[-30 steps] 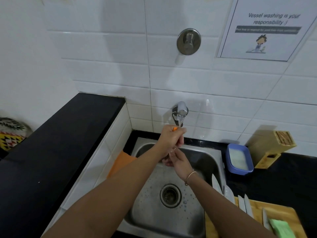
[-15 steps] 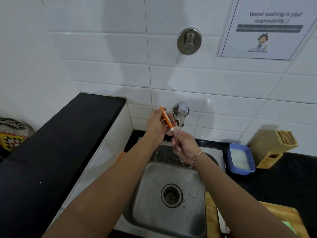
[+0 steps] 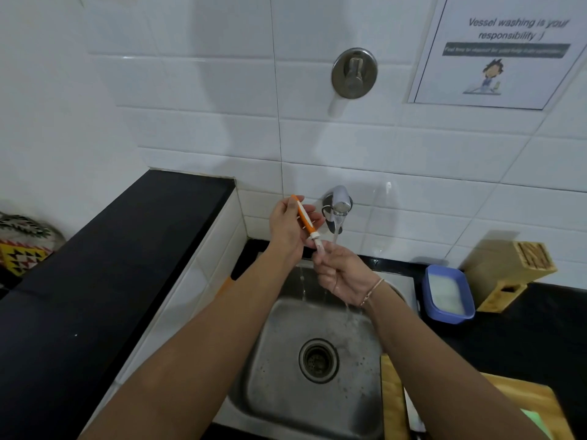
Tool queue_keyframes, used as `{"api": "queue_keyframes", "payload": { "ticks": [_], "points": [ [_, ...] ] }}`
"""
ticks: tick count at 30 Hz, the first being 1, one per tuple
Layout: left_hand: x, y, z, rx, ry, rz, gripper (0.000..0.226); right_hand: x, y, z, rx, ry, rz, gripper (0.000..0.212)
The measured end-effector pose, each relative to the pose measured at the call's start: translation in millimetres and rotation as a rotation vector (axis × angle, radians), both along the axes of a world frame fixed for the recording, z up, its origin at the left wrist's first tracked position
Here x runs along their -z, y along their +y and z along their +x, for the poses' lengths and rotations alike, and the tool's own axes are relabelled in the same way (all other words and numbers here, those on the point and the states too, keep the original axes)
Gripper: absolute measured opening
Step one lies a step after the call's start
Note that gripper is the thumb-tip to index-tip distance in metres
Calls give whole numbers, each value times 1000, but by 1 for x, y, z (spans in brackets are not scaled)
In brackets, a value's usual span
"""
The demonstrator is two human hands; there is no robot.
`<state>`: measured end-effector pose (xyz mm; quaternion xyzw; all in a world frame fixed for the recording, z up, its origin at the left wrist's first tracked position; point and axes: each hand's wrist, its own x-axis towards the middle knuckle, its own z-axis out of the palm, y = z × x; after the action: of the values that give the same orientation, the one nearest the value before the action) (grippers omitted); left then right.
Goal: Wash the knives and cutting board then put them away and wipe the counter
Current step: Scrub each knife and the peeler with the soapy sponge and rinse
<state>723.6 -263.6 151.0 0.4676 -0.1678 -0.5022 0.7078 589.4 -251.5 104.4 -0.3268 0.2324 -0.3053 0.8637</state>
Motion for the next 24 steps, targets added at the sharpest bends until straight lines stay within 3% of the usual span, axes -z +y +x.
{"api": "queue_keyframes", "payload": {
  "ticks": [3,5,9,13,17,20,24],
  "points": [
    [-3,-3,0,16,16,-3,22,1,3,-4,1,-13,24,24],
    [-4,-2,-1,45,-1,-13,20,-4,4,0,85,88,-11,22],
    [-3,-2,-6,53,-102,-30,18,-5,5,10,198,311,-131,42],
    [-5,-3,-5,10,-72,-17,20,0,4,6,59,163,-135,19],
    [-5,-3,-3,30,-24,-19,19,0,5,2,141,234,-155,22],
    [-5,0,-7,60,-49,-33,17,-2,6,8,256,366,-182,39],
    [-7,-1,-6,50,-60,-37,18,4,6,6,159,230,-175,23]
  ]
}}
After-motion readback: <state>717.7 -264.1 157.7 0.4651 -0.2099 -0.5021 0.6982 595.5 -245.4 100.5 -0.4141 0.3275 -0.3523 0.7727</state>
